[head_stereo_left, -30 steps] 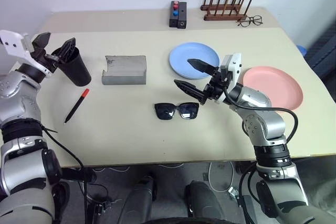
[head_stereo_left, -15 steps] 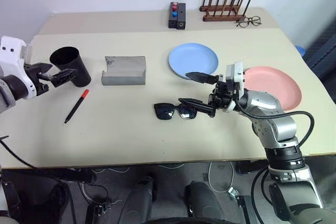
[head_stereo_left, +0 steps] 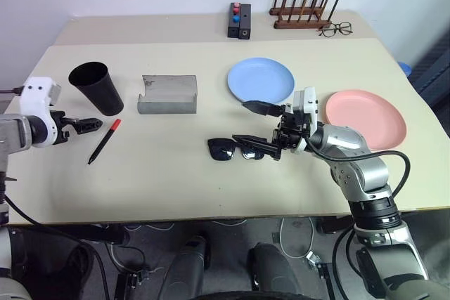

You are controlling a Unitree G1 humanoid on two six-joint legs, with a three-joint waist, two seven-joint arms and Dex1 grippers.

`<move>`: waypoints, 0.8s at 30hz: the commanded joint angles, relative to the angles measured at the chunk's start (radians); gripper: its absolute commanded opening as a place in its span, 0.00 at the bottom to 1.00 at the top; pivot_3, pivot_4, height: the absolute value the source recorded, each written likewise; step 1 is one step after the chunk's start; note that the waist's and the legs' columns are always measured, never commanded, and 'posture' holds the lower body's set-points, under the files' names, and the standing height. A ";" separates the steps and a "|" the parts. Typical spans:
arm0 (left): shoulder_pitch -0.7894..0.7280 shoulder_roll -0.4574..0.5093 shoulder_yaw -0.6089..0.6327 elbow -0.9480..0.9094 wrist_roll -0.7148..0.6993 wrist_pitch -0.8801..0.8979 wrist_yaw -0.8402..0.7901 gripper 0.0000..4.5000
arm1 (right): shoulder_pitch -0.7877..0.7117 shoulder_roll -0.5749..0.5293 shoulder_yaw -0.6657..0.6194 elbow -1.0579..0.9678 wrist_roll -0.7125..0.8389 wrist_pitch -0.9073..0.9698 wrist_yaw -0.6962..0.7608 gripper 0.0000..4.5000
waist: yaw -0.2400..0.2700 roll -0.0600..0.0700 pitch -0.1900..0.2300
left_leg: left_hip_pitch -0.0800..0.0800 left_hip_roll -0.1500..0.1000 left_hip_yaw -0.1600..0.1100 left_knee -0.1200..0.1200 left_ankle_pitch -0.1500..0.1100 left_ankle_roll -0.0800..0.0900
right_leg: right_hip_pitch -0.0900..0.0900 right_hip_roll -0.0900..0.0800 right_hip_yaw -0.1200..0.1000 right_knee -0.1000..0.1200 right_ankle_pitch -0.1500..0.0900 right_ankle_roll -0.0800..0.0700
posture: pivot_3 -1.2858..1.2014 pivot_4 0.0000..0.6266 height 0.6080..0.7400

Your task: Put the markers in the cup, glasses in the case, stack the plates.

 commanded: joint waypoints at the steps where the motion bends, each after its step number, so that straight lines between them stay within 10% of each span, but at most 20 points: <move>1: -0.040 -0.008 -0.090 0.086 0.087 -0.114 -0.064 0.99 | 0.007 0.012 -0.002 -0.055 0.001 -0.010 -0.020 1.00 | -0.001 0.000 0.000 | 0.000 0.000 0.000 0.000 0.000 0.000 | 0.000 0.000 0.000 0.000 0.000 0.000 | 0.52 0.24 0.98; 8: -0.093 -0.073 -0.170 0.167 0.159 -0.163 -0.132 0.99 | 0.030 0.005 -0.005 -0.085 0.004 0.004 -0.040 1.00 | 0.000 0.000 0.000 | -0.002 0.000 0.000 0.001 0.000 0.000 | -0.001 0.000 0.000 0.000 0.000 0.000 | 0.52 0.24 0.98; 19: 0.014 -0.038 -0.168 0.015 0.160 -0.031 -0.206 0.01 | 0.032 -0.002 -0.003 -0.085 -0.009 0.005 -0.053 1.00 | -0.003 0.000 0.000 | -0.002 0.000 0.000 0.001 0.000 0.000 | -0.001 -0.001 0.000 0.000 0.000 0.000 | 0.52 0.24 0.98; 24: 0.189 0.099 -0.066 -0.166 0.112 0.060 -0.251 0.01 | 0.034 -0.002 0.002 -0.083 -0.012 0.004 -0.054 1.00 | -0.019 0.000 0.000 | -0.002 0.000 0.001 -0.001 0.000 0.000 | -0.002 0.000 0.001 0.001 0.000 0.000 | 0.52 0.24 0.98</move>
